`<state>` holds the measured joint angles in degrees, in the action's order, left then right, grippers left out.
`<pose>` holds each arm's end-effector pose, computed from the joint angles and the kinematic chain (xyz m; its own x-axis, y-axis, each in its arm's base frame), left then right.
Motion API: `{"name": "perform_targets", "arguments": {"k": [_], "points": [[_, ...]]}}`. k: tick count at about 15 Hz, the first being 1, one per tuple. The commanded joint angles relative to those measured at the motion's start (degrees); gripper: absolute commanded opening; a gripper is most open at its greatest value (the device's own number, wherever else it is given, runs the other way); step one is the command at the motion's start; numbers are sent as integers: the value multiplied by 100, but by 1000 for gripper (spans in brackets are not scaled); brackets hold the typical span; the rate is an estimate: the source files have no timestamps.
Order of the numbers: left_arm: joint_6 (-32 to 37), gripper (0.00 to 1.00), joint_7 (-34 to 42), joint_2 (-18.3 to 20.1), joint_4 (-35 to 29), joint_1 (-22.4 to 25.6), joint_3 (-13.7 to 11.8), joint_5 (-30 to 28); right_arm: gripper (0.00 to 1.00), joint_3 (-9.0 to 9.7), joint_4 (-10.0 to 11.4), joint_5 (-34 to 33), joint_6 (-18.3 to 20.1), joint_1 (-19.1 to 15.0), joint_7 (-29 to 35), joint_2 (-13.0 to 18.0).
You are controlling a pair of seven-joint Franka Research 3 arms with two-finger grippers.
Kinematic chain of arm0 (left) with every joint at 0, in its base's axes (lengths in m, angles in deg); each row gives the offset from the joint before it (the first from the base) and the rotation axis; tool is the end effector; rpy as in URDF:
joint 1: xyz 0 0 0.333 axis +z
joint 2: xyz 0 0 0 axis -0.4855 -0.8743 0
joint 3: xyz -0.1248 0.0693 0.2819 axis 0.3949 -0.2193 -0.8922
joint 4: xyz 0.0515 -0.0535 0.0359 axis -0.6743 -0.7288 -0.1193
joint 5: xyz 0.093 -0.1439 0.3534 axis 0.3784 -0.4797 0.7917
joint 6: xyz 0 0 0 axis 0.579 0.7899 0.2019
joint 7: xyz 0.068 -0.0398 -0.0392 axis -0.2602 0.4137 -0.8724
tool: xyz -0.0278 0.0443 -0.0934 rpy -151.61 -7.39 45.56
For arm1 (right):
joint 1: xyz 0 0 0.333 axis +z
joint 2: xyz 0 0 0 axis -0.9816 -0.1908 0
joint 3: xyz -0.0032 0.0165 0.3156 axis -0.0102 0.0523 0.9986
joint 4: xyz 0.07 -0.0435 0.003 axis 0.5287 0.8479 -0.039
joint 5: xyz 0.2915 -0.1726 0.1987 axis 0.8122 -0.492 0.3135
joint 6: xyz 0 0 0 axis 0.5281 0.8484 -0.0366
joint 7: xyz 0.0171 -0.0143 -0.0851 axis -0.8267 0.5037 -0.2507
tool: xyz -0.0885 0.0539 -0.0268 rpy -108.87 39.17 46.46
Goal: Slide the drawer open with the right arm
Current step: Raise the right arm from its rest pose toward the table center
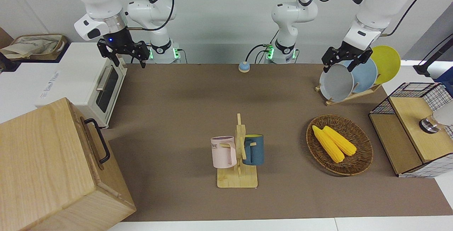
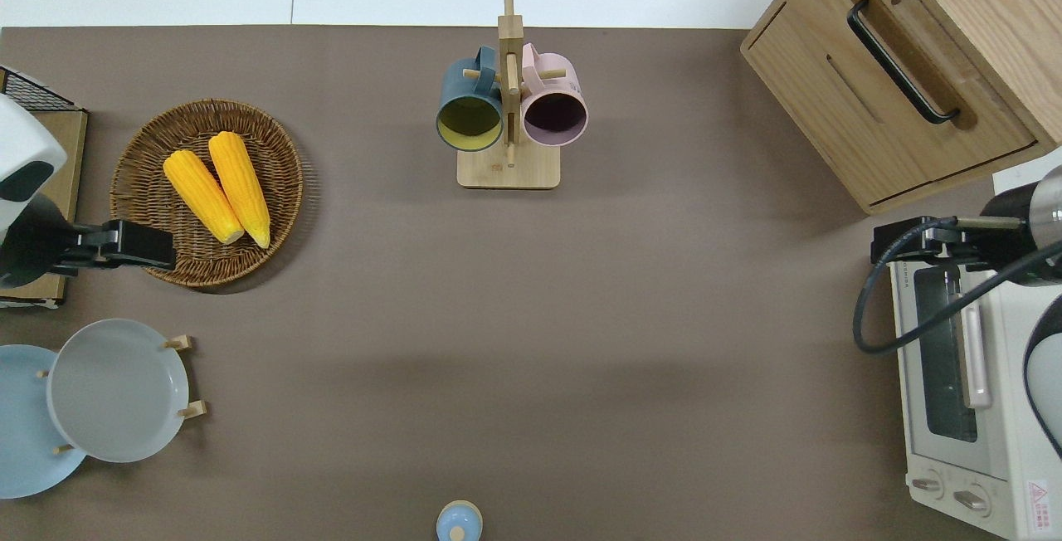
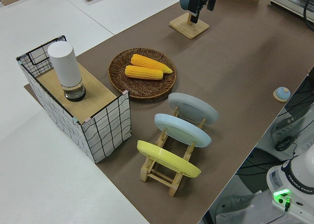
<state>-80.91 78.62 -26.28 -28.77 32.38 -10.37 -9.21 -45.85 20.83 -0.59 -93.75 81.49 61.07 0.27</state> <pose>0.5503 -0.0179 0.6140 0.9996 0.0110 -0.0252 0.0115 -0.9998 0.0187 0.5341 0.0344 0.6181 0.9945 -0.1028 -0.0209 -0.1026 -0.9946 0.0127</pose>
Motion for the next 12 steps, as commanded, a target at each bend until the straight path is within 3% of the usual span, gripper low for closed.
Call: {"name": "perform_targets", "arguments": {"k": [1,12], "points": [[74,998,39,57,-28,-35,-28,65,983,-20,13,62,35,50,91,-68],[65,998,39,57,-28,-35,-28,65,983,-11,-40,44,34,50,57,-60]]}}
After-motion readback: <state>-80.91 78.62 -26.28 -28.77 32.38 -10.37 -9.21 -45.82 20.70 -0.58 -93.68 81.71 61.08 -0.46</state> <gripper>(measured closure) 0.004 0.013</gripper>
